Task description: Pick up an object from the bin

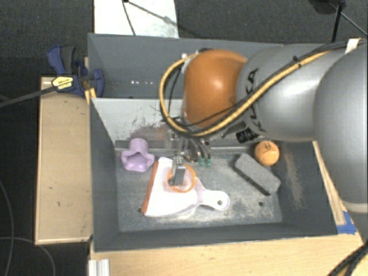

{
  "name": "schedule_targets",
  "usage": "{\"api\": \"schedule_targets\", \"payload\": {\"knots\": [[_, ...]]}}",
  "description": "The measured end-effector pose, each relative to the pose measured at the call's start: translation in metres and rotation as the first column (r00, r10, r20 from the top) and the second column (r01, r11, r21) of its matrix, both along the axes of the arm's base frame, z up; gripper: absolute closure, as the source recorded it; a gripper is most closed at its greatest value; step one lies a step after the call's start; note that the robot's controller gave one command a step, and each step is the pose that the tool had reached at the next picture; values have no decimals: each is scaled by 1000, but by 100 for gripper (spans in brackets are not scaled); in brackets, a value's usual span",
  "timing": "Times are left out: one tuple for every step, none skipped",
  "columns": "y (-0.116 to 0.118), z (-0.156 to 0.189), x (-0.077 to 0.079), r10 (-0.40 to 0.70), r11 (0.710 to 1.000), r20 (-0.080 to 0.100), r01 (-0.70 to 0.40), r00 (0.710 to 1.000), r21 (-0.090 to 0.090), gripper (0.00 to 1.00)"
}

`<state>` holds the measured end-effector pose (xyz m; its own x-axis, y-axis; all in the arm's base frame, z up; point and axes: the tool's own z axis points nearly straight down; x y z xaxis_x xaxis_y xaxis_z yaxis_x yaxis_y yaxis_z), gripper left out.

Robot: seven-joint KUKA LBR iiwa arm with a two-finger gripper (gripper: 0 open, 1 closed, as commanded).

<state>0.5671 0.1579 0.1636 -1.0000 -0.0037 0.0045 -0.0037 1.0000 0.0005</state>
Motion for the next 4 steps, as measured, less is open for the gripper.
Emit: {"api": "schedule_targets", "payload": {"knots": [[-1,5,2,-4,1000,7,4,1000,1,0],[-34,-63,6,85,996,11,-85,996,1,0],[-43,-62,10,53,999,4,-53,999,0,0],[-50,-55,1,83,997,8,-83,996,0,0]]}}
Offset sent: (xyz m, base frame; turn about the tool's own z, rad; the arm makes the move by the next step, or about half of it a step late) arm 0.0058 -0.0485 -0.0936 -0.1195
